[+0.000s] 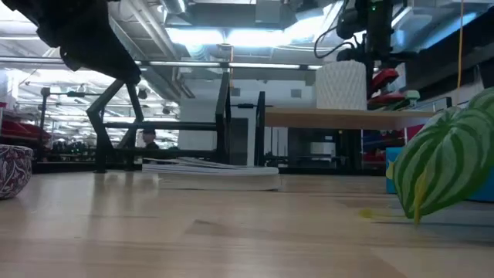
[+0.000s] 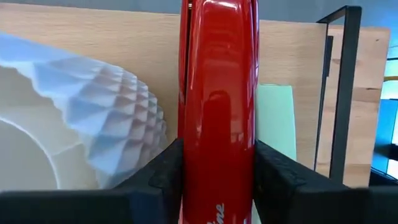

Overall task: Stock shelves
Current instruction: Put the red stapler on the shelf

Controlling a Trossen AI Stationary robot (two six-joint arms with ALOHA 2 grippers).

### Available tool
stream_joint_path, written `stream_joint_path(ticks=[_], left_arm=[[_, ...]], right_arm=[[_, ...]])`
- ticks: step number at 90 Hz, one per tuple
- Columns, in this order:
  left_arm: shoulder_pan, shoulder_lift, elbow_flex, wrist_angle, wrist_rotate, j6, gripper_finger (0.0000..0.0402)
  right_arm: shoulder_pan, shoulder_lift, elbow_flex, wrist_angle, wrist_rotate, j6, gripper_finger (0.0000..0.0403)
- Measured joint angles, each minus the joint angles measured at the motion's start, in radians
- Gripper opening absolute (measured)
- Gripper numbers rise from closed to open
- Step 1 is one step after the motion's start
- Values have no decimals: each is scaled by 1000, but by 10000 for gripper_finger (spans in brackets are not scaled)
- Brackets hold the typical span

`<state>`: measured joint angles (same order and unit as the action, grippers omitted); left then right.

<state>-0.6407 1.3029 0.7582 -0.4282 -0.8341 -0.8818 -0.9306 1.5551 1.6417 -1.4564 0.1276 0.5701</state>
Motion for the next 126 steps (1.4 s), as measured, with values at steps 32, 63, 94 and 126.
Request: stream_joint_path(ticks=[32,63,94,126], left_arm=[[0,0,0,0,0,0,67],[0,0,0,-1,0,0,67],[0,0,0,-1,0,0,67],[0,0,0,0,0,0,67]], right_arm=[[1,0,0,-11,21,-3,127],[2,0,0,-12,37,-3,137],[2,-12,-80,-1,58,-4,137],[2,-43,-88,57,28,-25,138]])
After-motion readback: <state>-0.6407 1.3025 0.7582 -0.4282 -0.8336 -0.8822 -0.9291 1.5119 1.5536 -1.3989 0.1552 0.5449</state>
